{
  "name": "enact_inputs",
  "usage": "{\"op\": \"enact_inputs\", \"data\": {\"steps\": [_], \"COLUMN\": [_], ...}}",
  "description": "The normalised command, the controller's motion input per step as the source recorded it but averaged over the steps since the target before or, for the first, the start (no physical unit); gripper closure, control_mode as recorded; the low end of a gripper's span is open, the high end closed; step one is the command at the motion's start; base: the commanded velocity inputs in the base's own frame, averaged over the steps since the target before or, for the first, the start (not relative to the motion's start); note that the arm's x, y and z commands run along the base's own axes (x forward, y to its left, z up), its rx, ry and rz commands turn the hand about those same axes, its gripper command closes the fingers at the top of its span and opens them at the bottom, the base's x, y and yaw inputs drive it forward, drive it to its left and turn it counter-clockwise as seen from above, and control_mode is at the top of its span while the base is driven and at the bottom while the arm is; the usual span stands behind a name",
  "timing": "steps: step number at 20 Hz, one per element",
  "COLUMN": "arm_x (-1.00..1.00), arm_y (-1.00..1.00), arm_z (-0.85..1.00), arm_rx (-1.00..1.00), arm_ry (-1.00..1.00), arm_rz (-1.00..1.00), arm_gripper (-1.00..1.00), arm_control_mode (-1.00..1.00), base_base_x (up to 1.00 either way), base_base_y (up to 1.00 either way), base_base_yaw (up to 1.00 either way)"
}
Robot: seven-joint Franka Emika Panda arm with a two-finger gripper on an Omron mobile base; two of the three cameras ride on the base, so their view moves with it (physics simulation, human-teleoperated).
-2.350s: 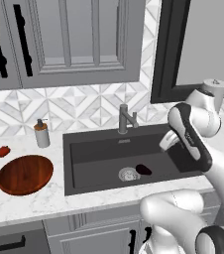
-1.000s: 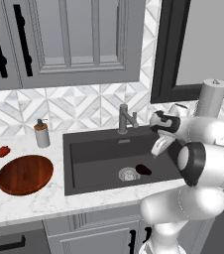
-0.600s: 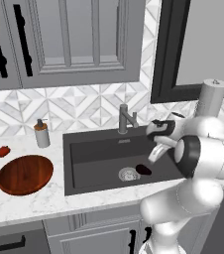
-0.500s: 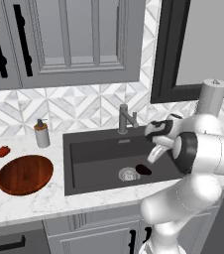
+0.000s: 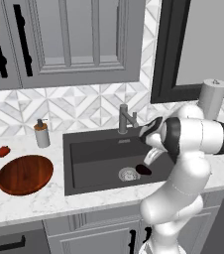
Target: Pick the avocado from the sink and place it in the bowl. Then pick the bowl and place it in the microwave. Then close the microwave door and press the start button.
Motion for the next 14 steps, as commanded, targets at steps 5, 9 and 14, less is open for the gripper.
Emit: {"op": "enact_inputs", "data": {"steps": [5,9,14], "arm_x": [0.34,0.39,0.36], "arm_y": [-0.14,0.00,0.00], "arm_z": [-0.24,-0.28,-0.30], "arm_rx": [0.01,0.00,0.00], "arm_ry": [0.00,0.00,0.00], "arm_rz": [0.00,0.00,0.00], "arm_gripper": [-1.00,-1.00,-1.00], "arm_control_mode": [-1.00,-1.00,-1.00], "base_base_x": [0.00,0.00,0.00], "base_base_y": [0.00,0.00,0.00], "base_base_yaw": [0.00,0.00,0.00]}}
